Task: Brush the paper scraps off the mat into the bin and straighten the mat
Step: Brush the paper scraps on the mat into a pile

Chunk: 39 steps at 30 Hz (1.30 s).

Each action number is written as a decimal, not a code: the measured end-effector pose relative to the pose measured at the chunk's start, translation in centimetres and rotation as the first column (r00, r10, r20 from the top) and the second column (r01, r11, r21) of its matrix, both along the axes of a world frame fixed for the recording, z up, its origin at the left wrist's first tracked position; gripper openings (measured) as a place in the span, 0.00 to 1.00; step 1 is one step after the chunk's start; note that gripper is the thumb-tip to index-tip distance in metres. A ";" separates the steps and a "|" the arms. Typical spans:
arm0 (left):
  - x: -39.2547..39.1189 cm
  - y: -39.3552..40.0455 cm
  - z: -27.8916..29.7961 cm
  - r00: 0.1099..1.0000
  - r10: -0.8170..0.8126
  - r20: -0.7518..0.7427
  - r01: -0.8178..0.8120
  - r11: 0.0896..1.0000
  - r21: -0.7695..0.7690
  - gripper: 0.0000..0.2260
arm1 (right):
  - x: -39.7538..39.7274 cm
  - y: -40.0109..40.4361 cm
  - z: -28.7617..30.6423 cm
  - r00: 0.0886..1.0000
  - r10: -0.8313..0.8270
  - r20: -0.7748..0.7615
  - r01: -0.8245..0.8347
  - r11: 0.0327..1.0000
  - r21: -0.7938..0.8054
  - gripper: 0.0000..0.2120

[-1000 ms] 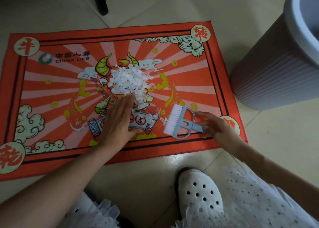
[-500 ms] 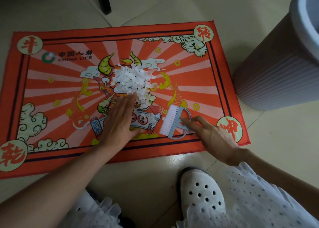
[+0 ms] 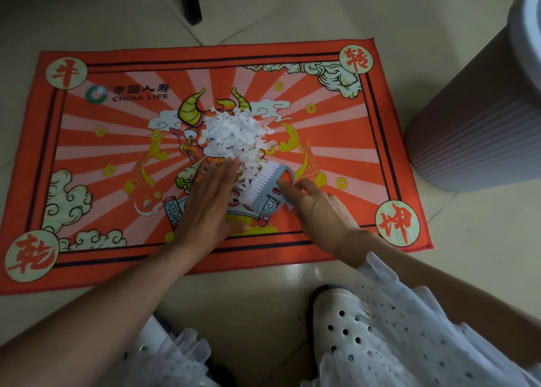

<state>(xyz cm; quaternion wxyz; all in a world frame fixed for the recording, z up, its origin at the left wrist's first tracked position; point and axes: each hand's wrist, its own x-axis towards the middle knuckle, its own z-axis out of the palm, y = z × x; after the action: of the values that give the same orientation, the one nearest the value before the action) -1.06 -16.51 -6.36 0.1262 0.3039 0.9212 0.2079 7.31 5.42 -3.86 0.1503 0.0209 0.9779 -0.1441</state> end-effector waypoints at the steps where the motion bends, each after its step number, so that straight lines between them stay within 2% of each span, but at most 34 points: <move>1: 0.1 0.0 0.0 1.000 0.008 0.008 -0.008 1.000 0.000 0.56 | -0.6 -0.3 0.2 1.000 -0.001 0.001 0.001 1.000 -0.005 0.30; 9: 0.3 -0.3 0.0 0.999 0.026 -0.041 -0.028 0.999 -0.038 0.57 | -3.1 -1.2 1.9 0.997 0.026 0.072 -0.031 0.997 0.067 0.29; 14: 0.3 -0.8 -0.2 0.997 0.052 -0.050 -0.055 0.997 -0.052 0.58 | -3.8 -1.2 2.2 0.999 0.016 0.044 -0.018 0.998 0.060 0.28; 20: 0.1 -1.3 -0.5 0.996 0.080 -0.048 -0.082 0.996 -0.022 0.58 | -6.8 -1.5 3.5 1.000 0.027 -0.013 -0.026 0.997 0.068 0.17; 23: -0.1 -1.4 -0.5 0.992 0.115 -0.049 -0.115 0.993 0.005 0.56 | -8.3 -1.8 4.9 0.998 0.037 -0.053 -0.029 0.989 0.142 0.15; 29: -0.3 -1.7 -0.4 0.988 0.147 -0.045 -0.146 0.989 0.026 0.56 | -9.0 -2.0 7.0 0.992 0.052 -0.112 -0.029 0.980 0.198 0.17; 35: -0.3 -1.9 -0.4 0.990 0.132 -0.054 -0.132 0.991 0.013 0.56 | -7.2 -1.3 7.3 0.988 0.048 -0.149 -0.019 0.981 0.191 0.31; 39: -0.2 -2.1 -0.5 0.992 0.118 -0.044 -0.118 0.993 -0.008 0.56 | -4.8 -0.4 6.3 0.986 0.035 -0.163 -0.020 0.995 0.096 0.27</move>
<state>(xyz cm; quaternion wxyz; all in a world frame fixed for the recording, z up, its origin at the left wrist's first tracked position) -1.30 -18.63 -6.82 0.0954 0.2527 0.9411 0.2035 2.50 5.05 2.46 0.0701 0.0024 0.9928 -0.0971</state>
